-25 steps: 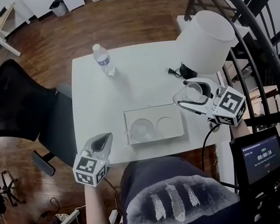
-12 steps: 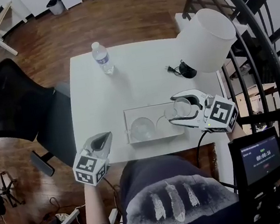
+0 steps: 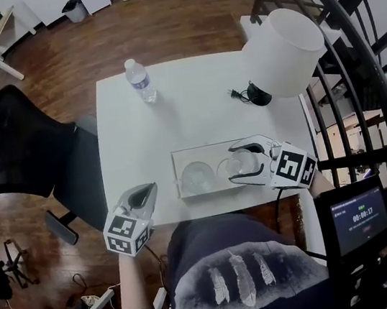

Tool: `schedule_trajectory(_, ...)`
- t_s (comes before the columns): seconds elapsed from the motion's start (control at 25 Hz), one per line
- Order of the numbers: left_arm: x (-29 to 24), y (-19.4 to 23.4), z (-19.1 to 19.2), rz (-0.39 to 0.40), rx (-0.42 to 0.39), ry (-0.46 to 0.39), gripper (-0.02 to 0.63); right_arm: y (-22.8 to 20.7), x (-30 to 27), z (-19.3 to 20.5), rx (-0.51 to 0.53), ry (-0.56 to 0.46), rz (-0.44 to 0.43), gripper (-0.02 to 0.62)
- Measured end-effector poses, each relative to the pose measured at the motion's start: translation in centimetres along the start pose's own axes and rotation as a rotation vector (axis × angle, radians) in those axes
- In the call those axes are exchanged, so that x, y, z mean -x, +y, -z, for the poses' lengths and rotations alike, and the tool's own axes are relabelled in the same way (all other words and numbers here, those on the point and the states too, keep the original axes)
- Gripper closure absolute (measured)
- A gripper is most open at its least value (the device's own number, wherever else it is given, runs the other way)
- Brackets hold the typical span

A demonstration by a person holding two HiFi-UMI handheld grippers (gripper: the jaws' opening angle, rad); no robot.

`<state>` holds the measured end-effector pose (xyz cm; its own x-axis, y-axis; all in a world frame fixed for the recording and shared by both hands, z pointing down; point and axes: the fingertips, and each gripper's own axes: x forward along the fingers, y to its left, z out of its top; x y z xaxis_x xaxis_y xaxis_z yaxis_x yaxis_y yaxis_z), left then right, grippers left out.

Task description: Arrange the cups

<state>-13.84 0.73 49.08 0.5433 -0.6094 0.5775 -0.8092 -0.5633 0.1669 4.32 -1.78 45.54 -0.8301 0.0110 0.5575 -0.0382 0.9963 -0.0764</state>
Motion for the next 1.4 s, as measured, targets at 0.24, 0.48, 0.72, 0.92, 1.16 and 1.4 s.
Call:
schedule_trajectory(0.24,0.2,-0.1,0.1,-0.002,0.002,0.006,0.591,0.8,-0.9,0.4,0.005,0.007,-0.023,0.305)
schedule_trajectory(0.48,0.4,-0.2,0.4,-0.003,0.002,0.016,0.591,1.4,-1.9,1.1,0.02,0.009,-0.037,0.305)
schedule_trajectory(0.72,0.6,-0.1,0.6,-0.004,0.0,0.02,0.591,1.8,-2.2,1.2,0.041,-0.008,-0.048,0.305)
schedule_trajectory(0.92,0.5,-0.3,0.7,-0.003,-0.005,0.023,0.591,2.0,-2.2,1.3,0.052,-0.026,-0.043,0.305)
schedule_trajectory(1.16,0.6,-0.1,0.7,-0.007,-0.006,0.023,0.591,1.9,-2.2,1.1,0.023,-0.035,-0.032,0.297)
schedule_trajectory(1.4,0.7,0.1,0.9,-0.002,0.001,0.025,0.591,1.8,-0.9,-1.1,0.068,-0.04,-0.034,0.262)
